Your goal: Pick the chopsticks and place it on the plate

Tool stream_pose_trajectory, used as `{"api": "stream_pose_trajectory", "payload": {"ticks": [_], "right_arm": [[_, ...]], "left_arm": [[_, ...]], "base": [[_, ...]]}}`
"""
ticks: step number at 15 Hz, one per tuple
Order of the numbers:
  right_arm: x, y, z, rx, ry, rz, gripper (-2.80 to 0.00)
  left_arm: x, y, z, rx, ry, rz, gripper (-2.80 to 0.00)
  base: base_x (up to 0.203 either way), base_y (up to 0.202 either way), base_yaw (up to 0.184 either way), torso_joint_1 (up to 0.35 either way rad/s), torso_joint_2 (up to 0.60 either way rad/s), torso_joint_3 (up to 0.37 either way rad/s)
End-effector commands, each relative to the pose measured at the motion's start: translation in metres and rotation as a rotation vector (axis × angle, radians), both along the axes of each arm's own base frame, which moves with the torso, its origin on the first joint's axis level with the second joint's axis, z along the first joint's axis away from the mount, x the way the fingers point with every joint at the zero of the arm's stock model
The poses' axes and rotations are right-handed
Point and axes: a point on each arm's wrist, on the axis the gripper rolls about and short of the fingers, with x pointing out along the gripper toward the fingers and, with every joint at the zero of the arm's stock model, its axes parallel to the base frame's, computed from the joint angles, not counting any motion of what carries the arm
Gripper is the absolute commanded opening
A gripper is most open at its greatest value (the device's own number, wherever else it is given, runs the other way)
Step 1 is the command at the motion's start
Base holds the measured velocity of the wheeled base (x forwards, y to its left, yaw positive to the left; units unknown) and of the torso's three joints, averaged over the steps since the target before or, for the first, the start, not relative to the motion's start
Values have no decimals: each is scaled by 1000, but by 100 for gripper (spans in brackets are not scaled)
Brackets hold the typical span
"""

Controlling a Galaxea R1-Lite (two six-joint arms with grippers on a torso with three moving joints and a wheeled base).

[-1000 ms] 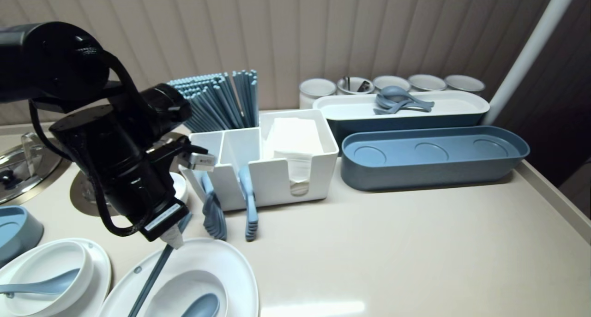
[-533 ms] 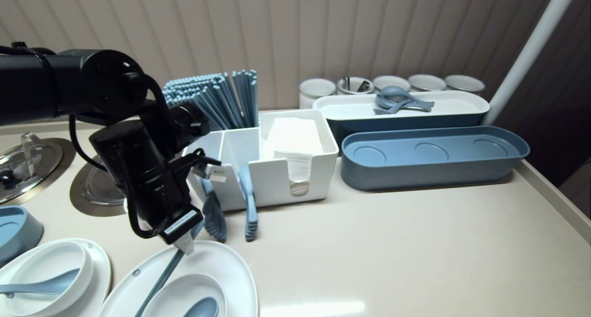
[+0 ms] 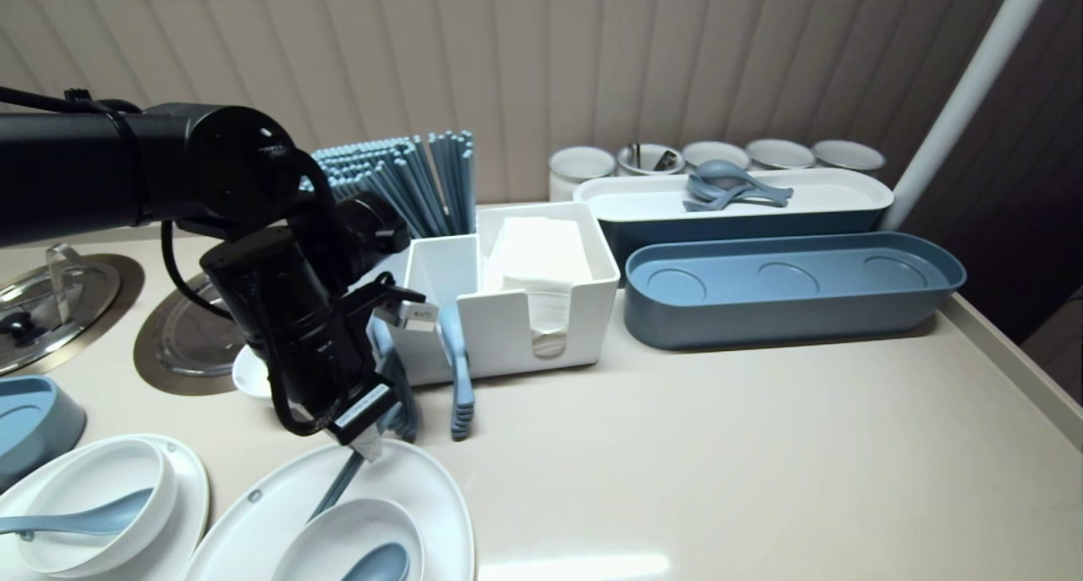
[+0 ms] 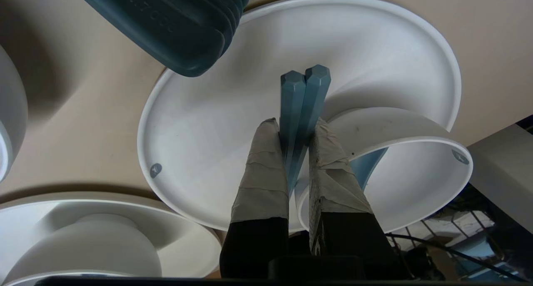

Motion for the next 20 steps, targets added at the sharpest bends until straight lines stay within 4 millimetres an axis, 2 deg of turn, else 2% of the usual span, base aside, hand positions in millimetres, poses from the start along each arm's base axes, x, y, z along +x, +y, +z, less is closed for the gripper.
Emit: {"api": "stream_pose_trajectory", "payload": {"ticks": [1, 8, 12, 13, 20], "right_arm": [[0, 0, 0, 0, -1, 0, -280], [0, 0, 0, 0, -1, 0, -280], [0, 0, 0, 0, -1, 0, -280], [0, 0, 0, 0, -1, 0, -280], [0, 0, 0, 0, -1, 0, -280]], "left_arm": [[2, -1, -4, 9, 18, 0, -280], [2, 7, -2, 57, -6, 19, -280], [7, 7, -11, 86, 14, 25, -280], [7, 7, -10, 89, 12, 27, 0], [5, 8, -7, 93, -2, 28, 0]], "base": [[0, 0, 0, 0, 0, 0], [0, 0, 0, 0, 0, 0], [0, 0, 0, 0, 0, 0], [0, 0, 0, 0, 0, 0], [0, 0, 0, 0, 0, 0]]}}
